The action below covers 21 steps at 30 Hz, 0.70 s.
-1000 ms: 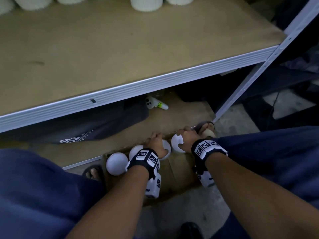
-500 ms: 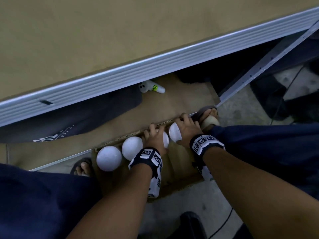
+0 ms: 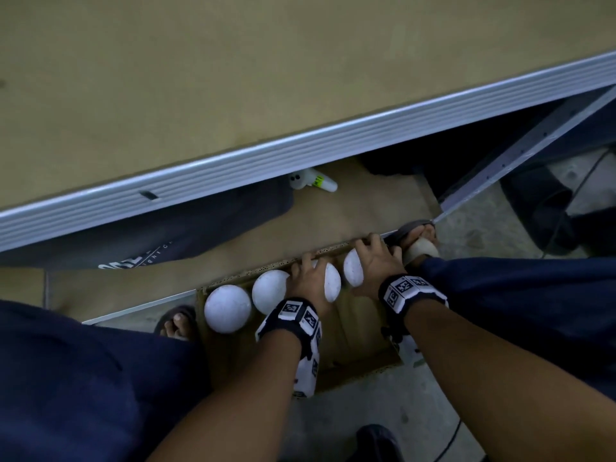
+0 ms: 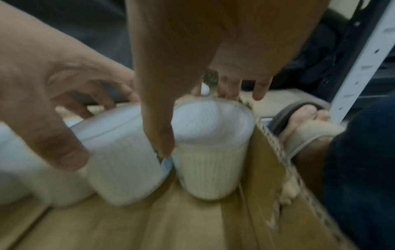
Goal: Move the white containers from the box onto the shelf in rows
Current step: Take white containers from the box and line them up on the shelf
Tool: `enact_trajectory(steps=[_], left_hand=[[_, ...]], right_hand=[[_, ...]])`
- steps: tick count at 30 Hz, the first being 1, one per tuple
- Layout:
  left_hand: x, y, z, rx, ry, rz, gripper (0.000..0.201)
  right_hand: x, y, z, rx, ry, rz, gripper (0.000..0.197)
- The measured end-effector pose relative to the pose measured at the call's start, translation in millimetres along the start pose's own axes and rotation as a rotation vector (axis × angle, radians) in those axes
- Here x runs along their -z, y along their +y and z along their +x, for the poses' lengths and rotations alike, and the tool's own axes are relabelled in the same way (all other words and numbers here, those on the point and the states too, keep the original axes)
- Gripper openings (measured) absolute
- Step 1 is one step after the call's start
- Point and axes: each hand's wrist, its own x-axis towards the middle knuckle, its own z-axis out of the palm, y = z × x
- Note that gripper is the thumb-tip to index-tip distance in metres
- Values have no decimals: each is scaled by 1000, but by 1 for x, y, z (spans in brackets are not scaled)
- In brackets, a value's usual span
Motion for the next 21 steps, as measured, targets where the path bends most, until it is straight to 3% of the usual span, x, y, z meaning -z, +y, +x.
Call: enact_trajectory(steps=[5, 10, 21], left_hand=[[38, 4, -23, 40, -27, -43, 92], [87, 5, -59, -6, 49, -54, 97], [181, 23, -174, -100, 246, 37, 84]], right_hand=[[29, -5, -20, 11, -40, 23, 100], [67, -19, -52, 51, 37, 61, 98], [182, -48, -164, 271, 191, 46, 83]])
